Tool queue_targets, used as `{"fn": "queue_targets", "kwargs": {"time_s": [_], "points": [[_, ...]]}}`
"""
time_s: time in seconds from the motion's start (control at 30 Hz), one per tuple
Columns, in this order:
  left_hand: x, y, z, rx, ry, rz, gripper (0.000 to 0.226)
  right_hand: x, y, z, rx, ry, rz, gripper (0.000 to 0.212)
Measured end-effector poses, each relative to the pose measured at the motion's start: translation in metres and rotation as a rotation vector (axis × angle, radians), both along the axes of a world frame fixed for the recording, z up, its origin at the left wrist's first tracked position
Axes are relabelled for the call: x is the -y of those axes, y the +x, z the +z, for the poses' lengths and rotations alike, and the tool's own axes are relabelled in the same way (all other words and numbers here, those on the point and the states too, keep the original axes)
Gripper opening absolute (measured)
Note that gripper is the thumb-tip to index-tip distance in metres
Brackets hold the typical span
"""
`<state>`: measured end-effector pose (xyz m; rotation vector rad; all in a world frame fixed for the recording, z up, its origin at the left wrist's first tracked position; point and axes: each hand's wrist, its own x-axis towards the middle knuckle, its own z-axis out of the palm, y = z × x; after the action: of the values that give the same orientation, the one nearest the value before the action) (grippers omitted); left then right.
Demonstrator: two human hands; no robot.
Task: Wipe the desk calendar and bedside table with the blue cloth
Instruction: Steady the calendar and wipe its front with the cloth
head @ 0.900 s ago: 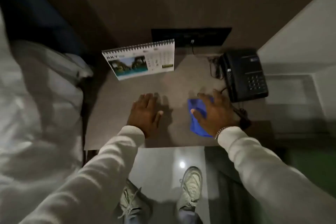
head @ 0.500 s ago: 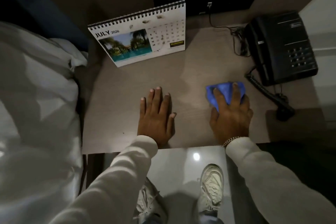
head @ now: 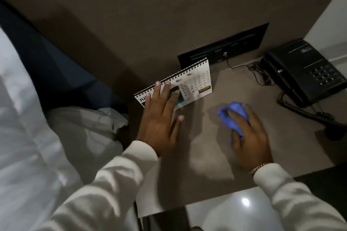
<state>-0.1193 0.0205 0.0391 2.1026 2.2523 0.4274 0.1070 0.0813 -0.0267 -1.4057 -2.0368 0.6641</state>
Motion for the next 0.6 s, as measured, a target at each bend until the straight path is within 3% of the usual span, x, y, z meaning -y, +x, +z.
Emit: {"fn": "queue_targets", "kwargs": {"time_s": [0.13,0.27,0.6], "points": [[-0.027,-0.041,0.018,-0.087,0.011,-0.108,0.064,0.018,-0.039,-0.003,-0.157,0.044,-0.043,0.057],[-0.051,-0.089,0.033,-0.209,-0.128,-0.320,0.080,0.022,-0.073,-0.012,-0.287,0.107,-0.078,0.061],[-0.077,-0.126,0.015,-0.463,-0.203,-0.647,0.105,0.015,-0.149,-0.037,-0.418,0.238,-0.146,0.064]]}}
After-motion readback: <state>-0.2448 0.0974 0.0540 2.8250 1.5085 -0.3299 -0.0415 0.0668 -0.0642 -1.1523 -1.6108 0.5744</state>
